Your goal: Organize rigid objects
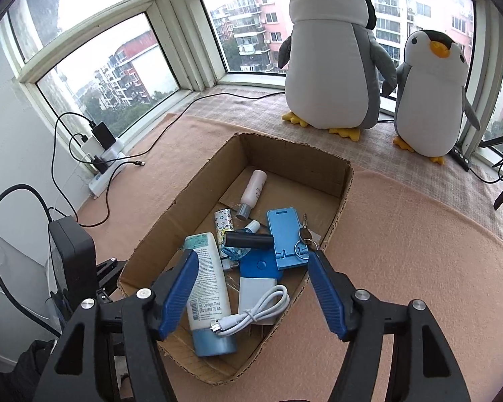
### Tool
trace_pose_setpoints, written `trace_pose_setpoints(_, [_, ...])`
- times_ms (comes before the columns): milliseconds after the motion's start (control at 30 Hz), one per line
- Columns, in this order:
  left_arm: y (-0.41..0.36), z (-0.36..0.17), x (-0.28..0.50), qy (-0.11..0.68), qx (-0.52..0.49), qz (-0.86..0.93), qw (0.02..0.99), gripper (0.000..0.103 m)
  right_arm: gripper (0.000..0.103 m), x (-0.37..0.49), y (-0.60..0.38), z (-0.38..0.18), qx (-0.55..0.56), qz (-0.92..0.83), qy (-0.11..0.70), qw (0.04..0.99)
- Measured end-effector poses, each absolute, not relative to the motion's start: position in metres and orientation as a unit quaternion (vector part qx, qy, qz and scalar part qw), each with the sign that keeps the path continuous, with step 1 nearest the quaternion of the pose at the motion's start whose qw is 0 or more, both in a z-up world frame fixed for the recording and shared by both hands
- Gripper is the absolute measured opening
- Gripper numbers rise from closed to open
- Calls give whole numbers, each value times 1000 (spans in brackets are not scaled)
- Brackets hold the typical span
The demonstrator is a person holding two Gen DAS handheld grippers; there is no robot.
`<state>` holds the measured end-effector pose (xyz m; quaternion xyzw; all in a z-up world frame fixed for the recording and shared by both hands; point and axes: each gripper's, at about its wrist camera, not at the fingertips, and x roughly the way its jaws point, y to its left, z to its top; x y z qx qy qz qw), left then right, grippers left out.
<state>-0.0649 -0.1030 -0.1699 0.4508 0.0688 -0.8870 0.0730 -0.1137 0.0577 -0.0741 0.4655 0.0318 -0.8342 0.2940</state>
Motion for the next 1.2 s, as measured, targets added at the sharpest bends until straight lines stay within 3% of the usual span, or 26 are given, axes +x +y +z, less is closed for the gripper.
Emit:
trace_pose_setpoints(300, [-98,-132,-47,61,420,-902,76,44,67,-89,88,-53,445,-851,18,279])
trace_pose_setpoints(367, [-94,-121,-41,56,409,-907,76,53,68,-84,96,-47,439,-856,17,273])
trace_pose_setpoints(567, [-79,-87,-22,51,381,-921,66,68,76,-64,117,-28,412,-876,19,251])
trace_pose_setpoints(933, [-53,-36,1,41,344,-936,54,80,87,-30,143,-8,373,-903,30,209])
trace_pose_setpoints(1200, [-43,-22,13,38,340,-938,53,81,90,-10,149,3,352,-915,38,193])
